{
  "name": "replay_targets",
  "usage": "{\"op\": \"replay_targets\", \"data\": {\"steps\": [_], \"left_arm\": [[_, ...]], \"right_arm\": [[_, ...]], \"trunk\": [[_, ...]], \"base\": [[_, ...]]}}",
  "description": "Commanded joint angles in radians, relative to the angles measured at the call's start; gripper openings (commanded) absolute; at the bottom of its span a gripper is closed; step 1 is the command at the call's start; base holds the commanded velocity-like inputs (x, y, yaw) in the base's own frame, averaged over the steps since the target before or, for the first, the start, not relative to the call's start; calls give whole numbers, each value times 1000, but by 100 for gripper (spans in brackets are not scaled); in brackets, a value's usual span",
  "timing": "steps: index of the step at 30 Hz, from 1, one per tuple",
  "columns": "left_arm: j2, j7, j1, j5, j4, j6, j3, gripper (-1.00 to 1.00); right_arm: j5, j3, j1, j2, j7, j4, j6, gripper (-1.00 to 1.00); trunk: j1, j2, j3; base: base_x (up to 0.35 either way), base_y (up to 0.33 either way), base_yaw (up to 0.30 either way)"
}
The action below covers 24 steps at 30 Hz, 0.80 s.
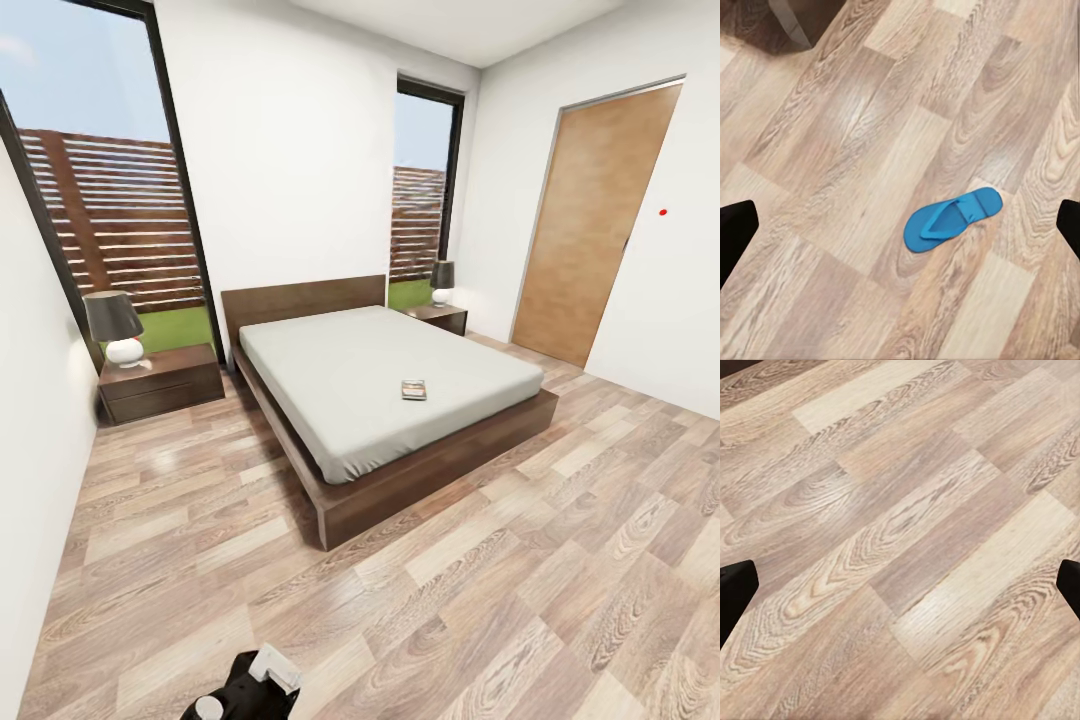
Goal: In the bedroom, move the book from the bed onto either nightstand, and place the two sandals side by side next to the bed.
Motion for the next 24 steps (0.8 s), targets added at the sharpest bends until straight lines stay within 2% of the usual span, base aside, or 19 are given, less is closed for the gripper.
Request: {"op": "replay_targets", "data": {"steps": [1, 24], "left_arm": [[-1, -5, 0, -8, -3, 5, 1, 100], [-3, -7, -1, -12, -6, 7, -2, 100]], "right_arm": [[-1, -1, 0, 0, 1, -1, -2, 100], [-1, -1, 0, 0, 1, 0, -2, 100]], "trunk": [[0, -1, -1], [0, -1, -1]], "base": [[0, 0, 0], [0, 0, 0]]}}
